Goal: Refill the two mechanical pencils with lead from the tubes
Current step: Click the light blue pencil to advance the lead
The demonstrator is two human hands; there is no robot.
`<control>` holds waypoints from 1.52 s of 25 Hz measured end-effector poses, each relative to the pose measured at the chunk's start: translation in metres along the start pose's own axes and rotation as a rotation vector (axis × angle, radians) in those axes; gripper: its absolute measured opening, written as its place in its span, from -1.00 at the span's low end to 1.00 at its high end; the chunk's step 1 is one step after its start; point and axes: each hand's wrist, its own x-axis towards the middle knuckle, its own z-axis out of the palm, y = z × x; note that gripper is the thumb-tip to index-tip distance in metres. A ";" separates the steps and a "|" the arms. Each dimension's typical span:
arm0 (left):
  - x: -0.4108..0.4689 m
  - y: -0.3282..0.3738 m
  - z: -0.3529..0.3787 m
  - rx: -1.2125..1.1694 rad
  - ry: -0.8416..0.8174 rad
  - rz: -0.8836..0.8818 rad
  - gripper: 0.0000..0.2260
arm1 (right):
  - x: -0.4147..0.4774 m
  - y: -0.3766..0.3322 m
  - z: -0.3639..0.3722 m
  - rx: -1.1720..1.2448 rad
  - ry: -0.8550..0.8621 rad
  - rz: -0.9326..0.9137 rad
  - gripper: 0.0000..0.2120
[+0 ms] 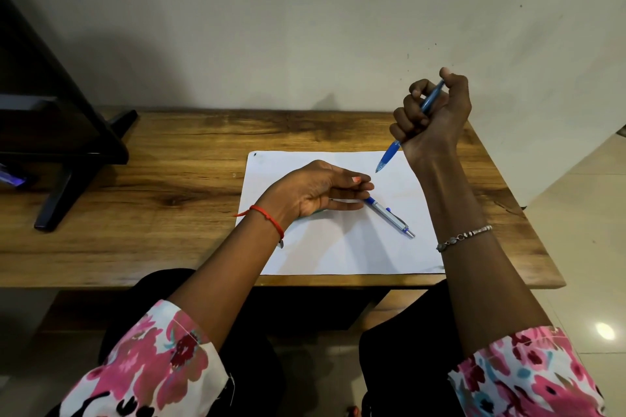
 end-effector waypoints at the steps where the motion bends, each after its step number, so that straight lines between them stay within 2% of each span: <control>1: 0.000 -0.001 0.001 0.006 -0.006 -0.003 -0.88 | 0.000 0.000 0.000 0.005 0.001 0.000 -0.60; 19: 0.005 -0.005 0.006 0.022 -0.015 -0.030 -0.79 | -0.002 -0.004 0.003 -0.016 -0.026 0.017 -0.62; 32: 0.008 -0.006 0.006 0.028 -0.025 -0.022 -0.85 | -0.003 -0.004 0.000 0.010 -0.066 0.019 -0.53; 38: 0.008 -0.006 0.005 0.023 -0.028 -0.022 -0.86 | -0.003 -0.003 0.001 -0.022 -0.062 0.023 -0.60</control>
